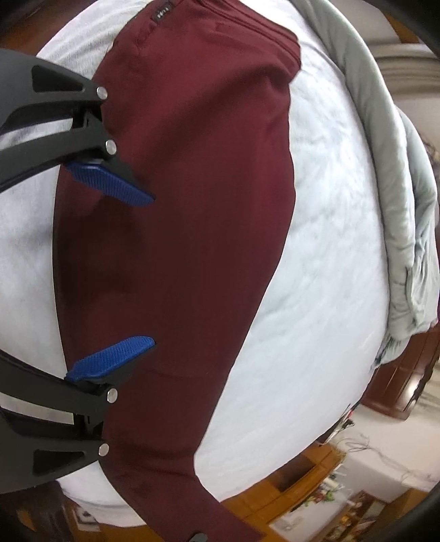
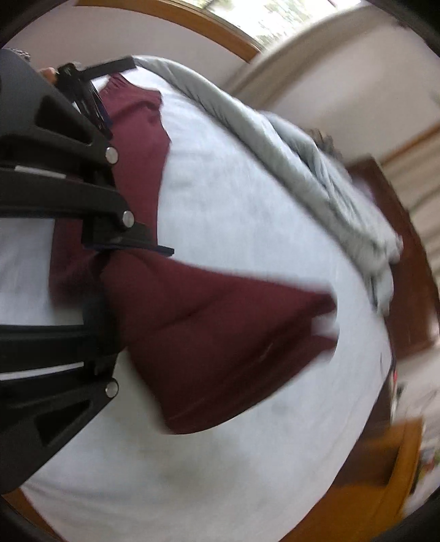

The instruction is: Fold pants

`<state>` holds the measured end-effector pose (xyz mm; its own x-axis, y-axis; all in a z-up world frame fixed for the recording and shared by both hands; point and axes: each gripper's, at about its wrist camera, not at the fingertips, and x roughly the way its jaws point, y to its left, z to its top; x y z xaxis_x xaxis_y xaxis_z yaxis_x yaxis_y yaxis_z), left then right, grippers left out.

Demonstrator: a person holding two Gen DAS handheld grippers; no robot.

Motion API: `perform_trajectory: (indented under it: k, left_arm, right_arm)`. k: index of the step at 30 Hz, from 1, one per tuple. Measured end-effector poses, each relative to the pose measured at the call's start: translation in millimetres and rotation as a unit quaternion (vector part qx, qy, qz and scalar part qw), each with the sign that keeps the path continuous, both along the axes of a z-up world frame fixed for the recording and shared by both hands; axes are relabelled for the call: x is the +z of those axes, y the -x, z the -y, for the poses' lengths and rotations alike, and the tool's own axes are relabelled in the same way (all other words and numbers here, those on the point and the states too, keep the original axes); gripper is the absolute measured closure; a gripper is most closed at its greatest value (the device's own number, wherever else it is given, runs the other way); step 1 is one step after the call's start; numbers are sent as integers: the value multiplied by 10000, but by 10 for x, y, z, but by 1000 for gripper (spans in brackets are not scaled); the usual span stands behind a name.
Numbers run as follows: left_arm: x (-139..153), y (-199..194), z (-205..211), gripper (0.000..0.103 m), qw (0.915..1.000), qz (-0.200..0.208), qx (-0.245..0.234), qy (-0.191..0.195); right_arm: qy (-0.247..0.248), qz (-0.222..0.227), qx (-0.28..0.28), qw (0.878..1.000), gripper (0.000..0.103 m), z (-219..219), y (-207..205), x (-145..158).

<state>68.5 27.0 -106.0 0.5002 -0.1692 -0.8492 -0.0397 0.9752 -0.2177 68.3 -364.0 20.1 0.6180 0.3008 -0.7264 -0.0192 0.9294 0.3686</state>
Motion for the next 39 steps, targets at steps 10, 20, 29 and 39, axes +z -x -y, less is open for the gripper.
perform_trajectory:
  k: [10,20,29,39]
  left_arm:
    - [29,91,-462,21,9981,-38,332,509]
    - [-80,62,-696,21,9911,-192,488,1225]
    - [-187,-100,-734,16,9822,-477,423,1766]
    - [-310,-317,-650,14,9603,-998,267,2592]
  right_arm:
    - [-94,-187,1035,9944,85,-1244,-326,-168]
    - [271,-546,1833,9812,85,-2120,-254,-723]
    - [-1,-963,2764,9562,29,-2344,-46,-994]
    - [-870,-1021,2758,9518,28,-1612,186,-602]
